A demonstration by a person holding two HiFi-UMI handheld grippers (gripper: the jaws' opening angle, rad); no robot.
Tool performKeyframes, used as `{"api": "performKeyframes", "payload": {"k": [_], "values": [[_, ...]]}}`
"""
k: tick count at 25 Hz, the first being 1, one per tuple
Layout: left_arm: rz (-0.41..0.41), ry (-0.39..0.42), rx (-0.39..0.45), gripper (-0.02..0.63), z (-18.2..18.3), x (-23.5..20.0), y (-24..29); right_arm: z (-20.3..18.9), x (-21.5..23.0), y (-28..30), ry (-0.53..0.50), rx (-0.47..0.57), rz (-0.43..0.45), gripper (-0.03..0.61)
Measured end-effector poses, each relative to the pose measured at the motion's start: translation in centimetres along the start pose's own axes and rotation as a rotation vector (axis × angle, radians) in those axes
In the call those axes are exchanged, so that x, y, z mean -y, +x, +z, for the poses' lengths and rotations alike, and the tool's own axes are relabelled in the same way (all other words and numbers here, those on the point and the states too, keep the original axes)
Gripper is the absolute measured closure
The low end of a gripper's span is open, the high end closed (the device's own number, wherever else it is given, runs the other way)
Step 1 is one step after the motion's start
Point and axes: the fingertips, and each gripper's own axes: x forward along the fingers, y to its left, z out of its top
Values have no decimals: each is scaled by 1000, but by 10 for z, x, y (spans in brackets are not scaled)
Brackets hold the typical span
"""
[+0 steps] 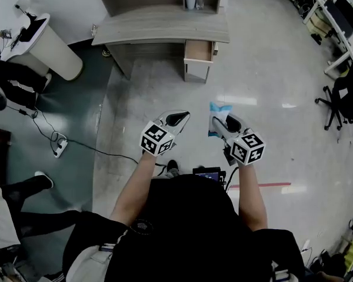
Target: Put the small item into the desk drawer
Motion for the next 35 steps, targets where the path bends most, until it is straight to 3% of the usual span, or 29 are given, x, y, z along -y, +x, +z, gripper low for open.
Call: {"api": "performKeyframes", "payload": {"k": [21, 35], "values": [[22, -11, -17, 612, 0, 17, 36, -1, 39, -16, 45, 1, 32, 424], [115, -26, -18, 612, 2, 16, 55, -4, 67, -18, 49, -40, 102, 423]]}}
